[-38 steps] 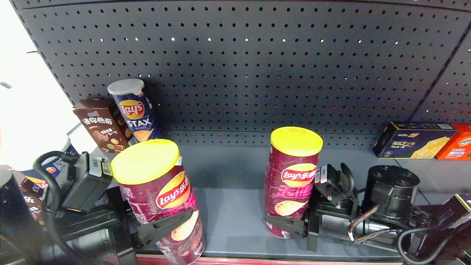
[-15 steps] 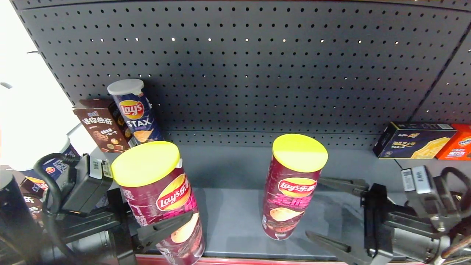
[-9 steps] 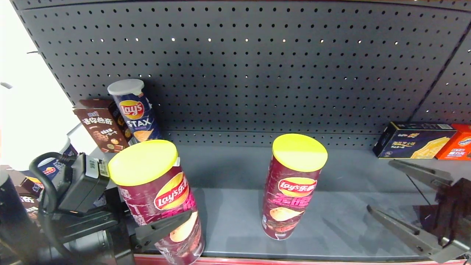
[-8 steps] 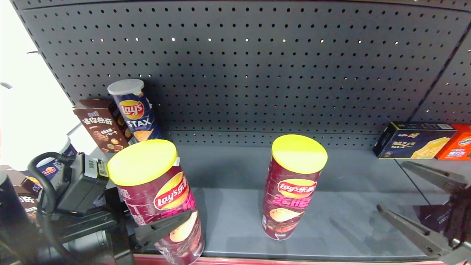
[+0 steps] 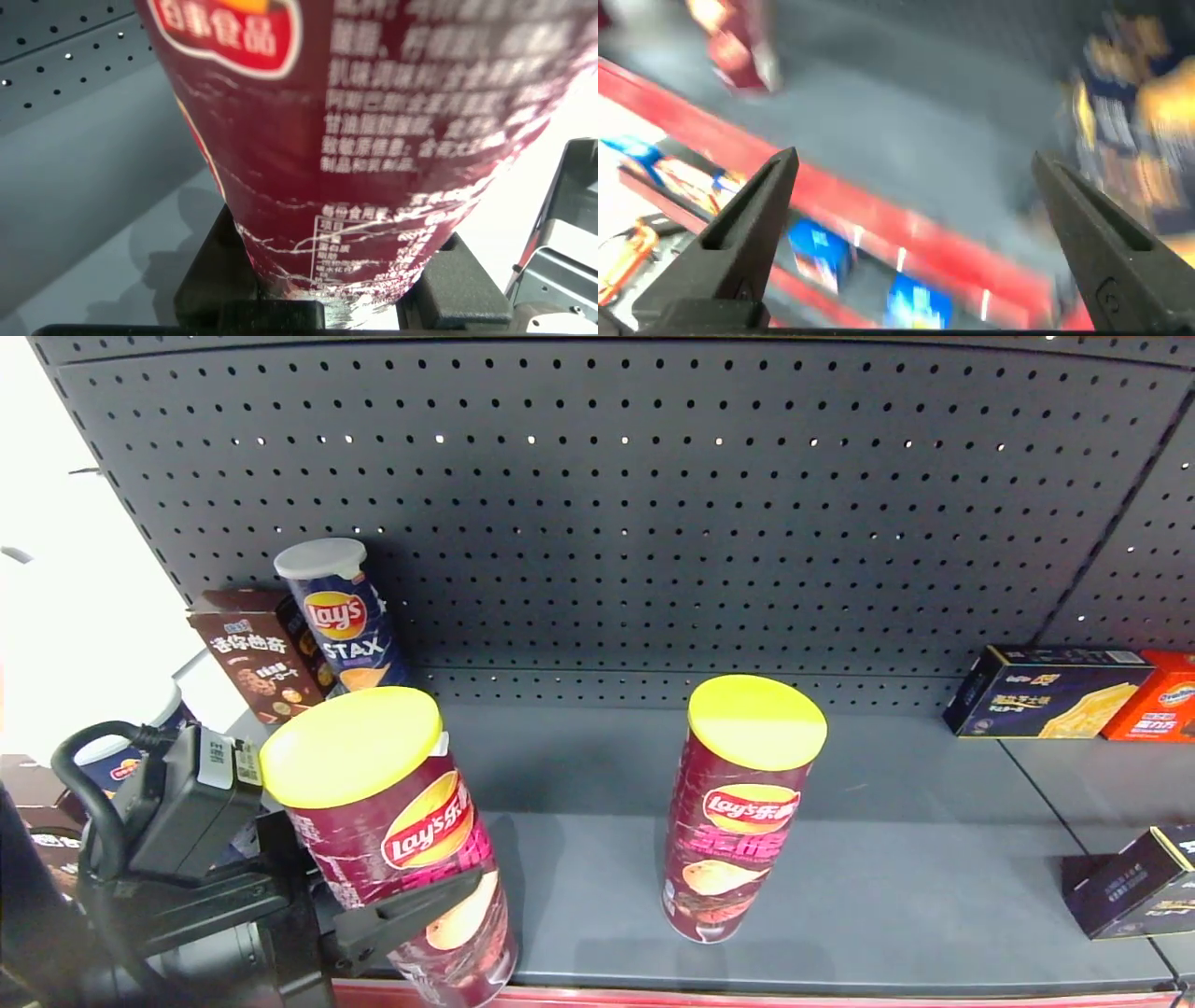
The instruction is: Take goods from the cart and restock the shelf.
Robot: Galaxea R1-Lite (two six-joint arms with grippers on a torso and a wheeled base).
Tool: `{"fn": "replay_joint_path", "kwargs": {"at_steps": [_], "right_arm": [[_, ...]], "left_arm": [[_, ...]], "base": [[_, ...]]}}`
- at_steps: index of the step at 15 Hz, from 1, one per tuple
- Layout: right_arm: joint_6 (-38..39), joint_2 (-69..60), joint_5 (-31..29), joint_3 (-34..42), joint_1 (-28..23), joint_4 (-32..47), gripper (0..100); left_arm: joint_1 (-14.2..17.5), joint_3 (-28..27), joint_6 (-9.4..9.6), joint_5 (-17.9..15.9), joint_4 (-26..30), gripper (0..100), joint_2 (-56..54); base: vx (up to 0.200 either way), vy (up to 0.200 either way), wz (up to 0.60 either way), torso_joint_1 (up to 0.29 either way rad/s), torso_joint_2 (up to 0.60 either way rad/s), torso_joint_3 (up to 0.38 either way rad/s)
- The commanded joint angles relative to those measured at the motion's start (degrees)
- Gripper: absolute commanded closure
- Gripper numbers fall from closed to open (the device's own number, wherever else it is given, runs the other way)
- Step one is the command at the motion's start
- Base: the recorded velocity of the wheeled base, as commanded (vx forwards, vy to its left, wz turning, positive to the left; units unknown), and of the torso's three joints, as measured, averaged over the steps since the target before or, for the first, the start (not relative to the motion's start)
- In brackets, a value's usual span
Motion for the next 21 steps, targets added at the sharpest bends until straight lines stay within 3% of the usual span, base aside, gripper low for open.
{"fn": "replay_joint_path", "kwargs": {"at_steps": [1, 4, 9, 12, 15, 21], "right_arm": [[2.2, -13.1, -3.1, 3.4, 0.0, 4.3, 0], [5.8, -16.3, -0.9, 6.4, 1.4, 4.6, 0], [4.8, -16.3, 0.5, 6.0, 1.5, 6.0, 0], [7.2, -16.3, -9.1, 5.6, 1.2, 7.8, 0], [8.3, -16.3, -6.4, 6.4, 5.5, 8.1, 0], [8.4, -16.3, -6.4, 6.4, 5.4, 8.1, 0]], "left_arm": [[-0.1, 0.2, 0.02, -0.1, 0.0, 100, -0.1], [0.0, 1.4, 0.02, -0.1, 0.0, 100, -1.0], [0.1, 1.1, 0.02, 0.0, 0.0, 100, -1.4], [0.0, -0.4, 0.02, -0.1, -0.1, 100, -1.4], [-0.1, 0.0, 0.02, -0.1, -0.1, 100, -1.4], [-0.7, -1.3, 0.20, -0.1, -0.3, 100, -1.4]], "base": [[0.000, 0.000, 0.00, 0.000, 0.00, 0.000], [0.000, 0.000, 0.00, 0.000, 0.00, 0.000], [0.000, 0.000, 0.00, 0.000, 0.00, 0.000], [0.000, 0.000, 0.00, 0.000, 0.00, 0.000], [0.000, 0.000, 0.00, 0.000, 0.00, 0.000], [0.000, 0.000, 0.00, 0.000, 0.00, 0.000]]}}
